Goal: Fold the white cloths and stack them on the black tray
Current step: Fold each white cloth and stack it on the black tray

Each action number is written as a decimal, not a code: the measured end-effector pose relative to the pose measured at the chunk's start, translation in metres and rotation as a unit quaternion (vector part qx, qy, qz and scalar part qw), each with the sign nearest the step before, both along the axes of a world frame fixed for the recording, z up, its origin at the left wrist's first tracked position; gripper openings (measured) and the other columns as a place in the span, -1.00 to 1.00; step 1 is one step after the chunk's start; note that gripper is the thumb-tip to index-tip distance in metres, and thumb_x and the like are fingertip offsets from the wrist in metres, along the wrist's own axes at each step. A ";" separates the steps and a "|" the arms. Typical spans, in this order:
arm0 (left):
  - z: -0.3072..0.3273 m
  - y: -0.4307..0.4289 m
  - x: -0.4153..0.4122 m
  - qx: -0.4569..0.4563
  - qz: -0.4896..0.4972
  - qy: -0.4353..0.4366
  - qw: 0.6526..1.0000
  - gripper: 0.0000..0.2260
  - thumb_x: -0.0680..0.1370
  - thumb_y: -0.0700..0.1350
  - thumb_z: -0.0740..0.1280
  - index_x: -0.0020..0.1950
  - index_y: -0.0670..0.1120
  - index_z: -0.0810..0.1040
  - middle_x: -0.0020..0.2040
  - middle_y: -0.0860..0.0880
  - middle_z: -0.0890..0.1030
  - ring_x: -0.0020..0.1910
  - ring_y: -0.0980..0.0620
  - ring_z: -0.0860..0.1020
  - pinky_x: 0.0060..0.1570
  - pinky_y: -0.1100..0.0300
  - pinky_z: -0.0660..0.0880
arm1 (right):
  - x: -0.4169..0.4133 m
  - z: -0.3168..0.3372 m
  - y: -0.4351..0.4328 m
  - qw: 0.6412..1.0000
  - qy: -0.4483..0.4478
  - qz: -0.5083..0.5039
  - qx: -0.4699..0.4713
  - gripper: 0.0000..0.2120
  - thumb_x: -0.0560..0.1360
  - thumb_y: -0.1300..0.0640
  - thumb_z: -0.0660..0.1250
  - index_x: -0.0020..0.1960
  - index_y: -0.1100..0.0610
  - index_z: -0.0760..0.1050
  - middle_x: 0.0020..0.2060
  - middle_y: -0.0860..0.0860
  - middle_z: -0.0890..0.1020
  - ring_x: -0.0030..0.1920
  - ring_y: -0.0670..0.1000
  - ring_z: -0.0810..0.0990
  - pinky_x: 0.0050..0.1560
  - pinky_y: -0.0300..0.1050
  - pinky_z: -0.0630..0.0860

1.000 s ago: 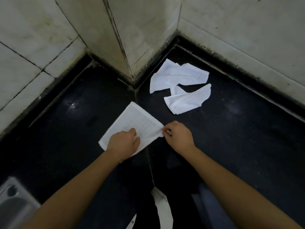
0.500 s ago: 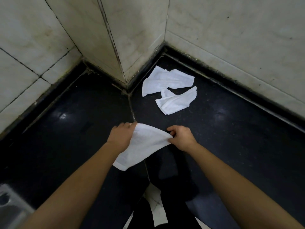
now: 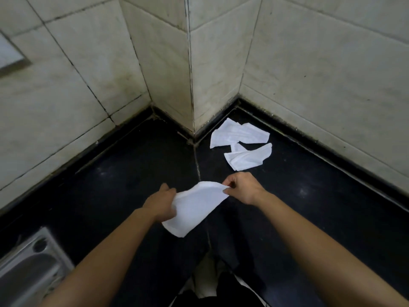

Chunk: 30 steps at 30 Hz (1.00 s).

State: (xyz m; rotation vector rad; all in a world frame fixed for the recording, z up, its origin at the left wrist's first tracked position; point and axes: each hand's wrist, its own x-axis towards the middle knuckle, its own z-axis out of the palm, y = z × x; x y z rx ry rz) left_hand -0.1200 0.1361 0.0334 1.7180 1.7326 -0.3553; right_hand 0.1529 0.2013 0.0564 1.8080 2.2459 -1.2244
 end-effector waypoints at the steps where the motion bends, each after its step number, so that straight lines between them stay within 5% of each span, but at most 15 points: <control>1: 0.007 0.001 -0.002 -0.011 0.014 -0.046 0.999 -0.80 0.47 -0.01 0.38 -0.07 -0.01 0.36 0.11 -0.01 0.36 -0.12 0.01 0.50 -0.20 0.18 0.44 | -0.001 0.005 0.000 1.000 0.004 0.004 0.002 -0.92 0.51 0.14 0.46 -0.02 -0.01 0.66 -0.18 -0.08 0.62 -0.18 -0.12 0.60 -0.15 -0.27 0.50; 6: 0.043 0.002 -0.012 -0.018 0.164 -0.248 0.955 -0.90 0.54 -0.10 0.36 -0.07 -0.11 0.49 -0.14 -0.09 0.58 -0.23 -0.02 0.57 -0.19 0.03 0.55 | -0.006 0.027 0.005 0.999 0.008 0.021 0.037 -0.90 0.51 0.11 0.47 0.02 0.03 0.66 -0.24 -0.11 0.60 -0.18 -0.09 0.59 -0.12 -0.25 0.51; 11: 0.068 0.004 -0.024 0.096 0.223 -0.269 0.932 -0.79 0.51 -0.15 0.46 0.13 -0.08 0.57 0.03 -0.07 0.60 -0.05 -0.06 0.65 -0.14 0.04 0.67 | -0.008 0.048 0.013 0.995 0.023 0.024 0.091 -0.95 0.51 0.10 0.46 -0.03 -0.01 0.66 -0.09 -0.08 0.69 -0.10 -0.09 0.60 -0.06 -0.23 0.49; 15: 0.084 0.001 -0.022 0.057 0.323 -0.386 0.862 -0.76 0.54 -0.18 0.43 0.19 -0.19 0.61 0.12 -0.23 0.63 0.07 -0.18 0.65 0.01 0.02 0.65 | -0.011 0.060 0.016 0.992 0.048 0.023 0.114 -0.92 0.52 0.11 0.45 -0.13 -0.05 0.63 -0.09 -0.09 0.70 -0.11 -0.11 0.62 -0.01 -0.15 0.57; 19: 0.084 -0.007 -0.022 0.006 0.323 -0.434 0.841 -0.76 0.56 -0.21 0.39 0.22 -0.16 0.58 0.19 -0.17 0.62 0.16 -0.10 0.62 0.13 0.01 0.61 | -0.015 0.062 0.017 0.990 0.065 0.027 0.119 -0.84 0.51 0.12 0.45 -0.18 -0.12 0.59 -0.13 -0.10 0.70 -0.16 -0.16 0.61 -0.04 -0.20 0.56; 22: 0.079 -0.014 -0.024 0.022 0.304 -0.402 0.863 -0.79 0.52 -0.20 0.45 0.14 -0.15 0.57 0.12 -0.13 0.63 0.09 -0.06 0.65 0.08 0.05 0.63 | -0.016 0.060 0.017 0.989 0.082 0.033 0.122 -0.74 0.51 0.13 0.45 -0.23 -0.20 0.54 -0.13 -0.14 0.70 -0.17 -0.22 0.60 -0.08 -0.27 0.52; 26: 0.065 -0.019 -0.029 0.168 0.208 -0.140 0.953 -0.79 0.46 0.03 0.51 -0.15 -0.03 0.54 -0.15 0.00 0.55 -0.18 0.01 0.55 -0.25 0.17 0.45 | -0.014 0.050 0.014 0.989 0.089 0.007 0.117 -0.84 0.51 0.16 0.44 -0.14 -0.10 0.62 -0.12 -0.18 0.68 -0.14 -0.23 0.58 -0.09 -0.35 0.45; 30: 0.060 -0.020 -0.032 0.236 0.263 -0.123 0.927 -0.75 0.42 0.06 0.54 -0.21 -0.06 0.55 -0.19 -0.03 0.53 -0.24 0.03 0.51 -0.31 0.19 0.36 | -0.016 0.040 0.018 0.989 0.088 0.012 0.117 -0.90 0.50 0.18 0.45 -0.07 -0.01 0.68 -0.10 -0.17 0.68 -0.08 -0.17 0.61 -0.02 -0.29 0.49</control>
